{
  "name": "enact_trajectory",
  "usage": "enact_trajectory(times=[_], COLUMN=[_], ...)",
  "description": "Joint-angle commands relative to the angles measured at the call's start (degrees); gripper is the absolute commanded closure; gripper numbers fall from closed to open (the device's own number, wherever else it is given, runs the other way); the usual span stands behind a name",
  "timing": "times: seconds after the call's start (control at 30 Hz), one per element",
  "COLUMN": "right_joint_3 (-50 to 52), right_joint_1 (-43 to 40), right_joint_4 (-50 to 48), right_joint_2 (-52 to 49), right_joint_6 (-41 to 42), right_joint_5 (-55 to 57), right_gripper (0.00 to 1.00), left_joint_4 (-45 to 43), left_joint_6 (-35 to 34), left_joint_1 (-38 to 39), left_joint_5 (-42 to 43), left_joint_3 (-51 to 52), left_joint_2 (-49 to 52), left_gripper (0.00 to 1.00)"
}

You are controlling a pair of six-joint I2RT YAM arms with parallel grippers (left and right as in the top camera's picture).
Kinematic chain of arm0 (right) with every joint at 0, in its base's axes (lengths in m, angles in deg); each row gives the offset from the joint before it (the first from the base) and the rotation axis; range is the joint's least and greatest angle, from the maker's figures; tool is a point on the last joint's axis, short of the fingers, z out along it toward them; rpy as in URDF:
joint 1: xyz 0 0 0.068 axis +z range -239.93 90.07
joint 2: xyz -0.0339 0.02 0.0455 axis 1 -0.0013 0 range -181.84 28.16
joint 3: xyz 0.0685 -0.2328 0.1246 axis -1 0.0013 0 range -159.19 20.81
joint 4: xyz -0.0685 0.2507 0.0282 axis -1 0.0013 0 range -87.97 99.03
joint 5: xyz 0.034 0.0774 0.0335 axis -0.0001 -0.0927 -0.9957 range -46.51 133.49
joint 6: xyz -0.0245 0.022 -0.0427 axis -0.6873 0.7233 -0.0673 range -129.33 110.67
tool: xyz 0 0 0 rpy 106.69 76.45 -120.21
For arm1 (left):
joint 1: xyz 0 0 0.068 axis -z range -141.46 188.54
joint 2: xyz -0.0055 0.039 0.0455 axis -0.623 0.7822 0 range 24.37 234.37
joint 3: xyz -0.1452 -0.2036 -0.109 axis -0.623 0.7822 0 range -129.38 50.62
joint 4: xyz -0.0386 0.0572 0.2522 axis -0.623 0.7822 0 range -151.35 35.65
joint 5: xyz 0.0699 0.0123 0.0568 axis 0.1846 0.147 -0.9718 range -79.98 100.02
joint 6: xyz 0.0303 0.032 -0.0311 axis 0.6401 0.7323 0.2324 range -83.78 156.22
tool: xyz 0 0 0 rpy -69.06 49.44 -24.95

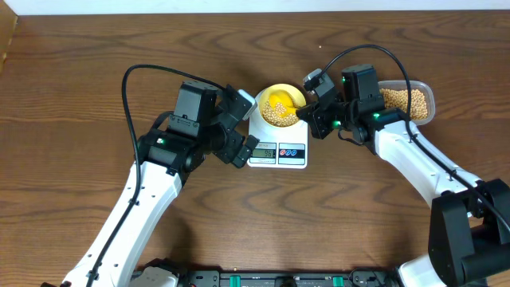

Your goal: Scoop item into bowl and weigh 50g on scale

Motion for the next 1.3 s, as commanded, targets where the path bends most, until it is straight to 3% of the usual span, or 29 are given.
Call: enact_trajectory(times=[0.0,0.5,0.97,1.27], right_joint_3=[0.15,0.15,0.15,0.15], right_joint_1=[0.31,0.28,-2.71,-5.62], right_joint_4=[0.5,1.4,-0.9,-4.74], right_joint_2=[-0.42,-0.42,-0.42,-0.42], right_joint_6=[-1.86,-1.57,6.58,10.8], right_joint_5=[-2.21,-11.19,-11.85,-18.95], right_gripper=[0.99,0.99,0.99,0.99], left_joint_4=[0.11,0.11,0.09,0.11], left_joint_6=[0.15,0.15,0.15,0.15], left_joint_1=[-0.24,-0.24,-0.24,-0.24], left_joint_5=[0.7,0.7,0.7,0.7], left_joint_3=[0.17,0.17,0.17,0.17], left_joint_2=[-0.39,-0.39,-0.39,-0.39], left_gripper=[0.01,0.01,0.01,0.01])
